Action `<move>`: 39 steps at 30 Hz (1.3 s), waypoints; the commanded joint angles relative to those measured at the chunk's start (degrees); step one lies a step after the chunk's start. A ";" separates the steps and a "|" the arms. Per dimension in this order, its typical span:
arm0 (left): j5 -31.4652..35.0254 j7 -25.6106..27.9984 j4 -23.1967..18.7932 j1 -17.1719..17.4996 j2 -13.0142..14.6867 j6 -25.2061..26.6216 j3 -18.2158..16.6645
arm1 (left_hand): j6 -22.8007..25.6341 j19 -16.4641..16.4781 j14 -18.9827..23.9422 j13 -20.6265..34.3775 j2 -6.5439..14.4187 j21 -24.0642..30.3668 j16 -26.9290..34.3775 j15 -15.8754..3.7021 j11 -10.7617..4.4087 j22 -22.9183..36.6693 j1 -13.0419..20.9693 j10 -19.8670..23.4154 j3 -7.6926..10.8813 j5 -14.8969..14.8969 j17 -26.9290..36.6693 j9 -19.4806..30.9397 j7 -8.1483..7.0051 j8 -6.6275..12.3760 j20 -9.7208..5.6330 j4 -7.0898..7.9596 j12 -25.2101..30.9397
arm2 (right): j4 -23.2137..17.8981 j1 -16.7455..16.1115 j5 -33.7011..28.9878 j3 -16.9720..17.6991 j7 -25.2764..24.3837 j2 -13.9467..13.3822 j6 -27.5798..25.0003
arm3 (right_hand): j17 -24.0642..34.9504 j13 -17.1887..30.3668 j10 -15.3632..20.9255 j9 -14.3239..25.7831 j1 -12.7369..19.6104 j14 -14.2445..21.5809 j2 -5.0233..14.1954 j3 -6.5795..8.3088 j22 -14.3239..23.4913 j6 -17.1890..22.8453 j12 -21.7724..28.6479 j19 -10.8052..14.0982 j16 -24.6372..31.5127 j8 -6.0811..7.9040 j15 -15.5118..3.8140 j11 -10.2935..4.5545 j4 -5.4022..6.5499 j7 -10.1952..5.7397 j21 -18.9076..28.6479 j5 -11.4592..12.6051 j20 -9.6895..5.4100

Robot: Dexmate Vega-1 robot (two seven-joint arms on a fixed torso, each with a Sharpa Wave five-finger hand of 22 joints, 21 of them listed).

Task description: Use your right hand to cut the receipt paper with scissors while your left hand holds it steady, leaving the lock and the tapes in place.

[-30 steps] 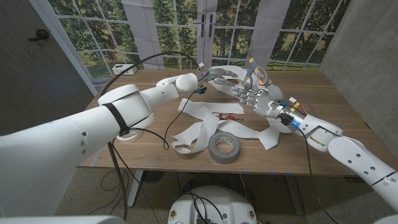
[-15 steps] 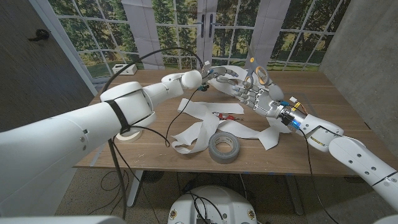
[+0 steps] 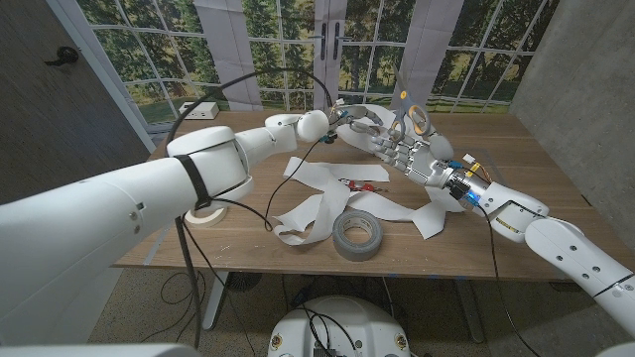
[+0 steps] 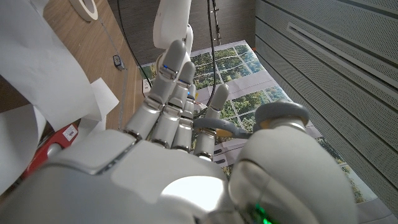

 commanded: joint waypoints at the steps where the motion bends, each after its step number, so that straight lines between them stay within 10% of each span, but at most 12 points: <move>1: 7.19 6.35 1.10 -2.05 -1.47 -2.67 5.10 | -2.27 -0.38 -0.08 -0.38 -0.71 -0.82 0.10 -2.22 -0.28 0.11 -0.90 0.87 -0.62 -0.03 0.02 -0.02 -1.63 -1.23 1.49 0.12 0.18 | -0.46 -0.87 0.34 0.86 0.08 -0.50 -0.31 | 0.10 -0.13 -0.03 0.20 -0.10 -0.17 0.70 -0.25 0.12 -0.16 0.58 0.27 0.26 -0.10 -2.37 0.12 0.02 1.47 -0.23 -0.15 -0.22; 16: 14.55 10.86 0.97 -3.59 -1.64 -3.76 8.16 | -7.98 -0.80 -0.95 -0.64 -0.72 -2.29 0.18 -1.44 -1.06 0.19 -1.44 2.05 -0.97 0.15 0.09 -0.17 -3.14 -3.00 2.73 0.21 0.26 | -1.22 -2.11 0.62 1.99 0.08 -0.70 -0.28 | 0.03 -0.40 0.05 0.24 0.01 -0.12 0.83 -0.29 0.13 0.07 0.62 0.40 0.38 -0.01 -2.42 0.09 -0.02 1.52 -0.53 -0.21 -0.27; 25: 17.97 12.32 1.03 -4.22 -2.16 -2.40 9.81 | -8.96 -0.02 -0.80 -0.82 -0.57 -2.86 0.28 -2.56 2.49 0.14 -1.28 3.43 -0.93 0.31 0.00 -0.23 -3.05 -2.47 -0.43 -0.01 0.60 | -1.54 -2.39 0.61 2.42 -0.32 -0.83 -0.48 | 0.03 -0.57 0.14 0.27 0.11 -0.25 0.99 -0.28 0.14 0.03 0.66 0.47 0.42 -0.03 -2.50 0.16 -0.06 1.50 -0.73 -0.24 -0.26; 39: 19.71 11.72 1.22 -4.32 -2.95 0.22 10.66 | -12.63 0.46 0.19 -1.20 -0.17 -3.40 0.51 -1.47 2.38 0.15 -0.47 4.74 -0.53 0.50 0.00 -0.30 -4.68 -2.91 1.28 -0.37 0.73 | -1.40 -2.53 0.76 2.48 -0.53 -0.44 -0.51 | -0.05 -0.84 0.16 0.32 0.25 -0.33 1.11 -0.32 0.15 0.11 0.67 0.48 0.49 0.01 -2.43 0.17 -0.13 1.52 -1.07 -0.31 -0.24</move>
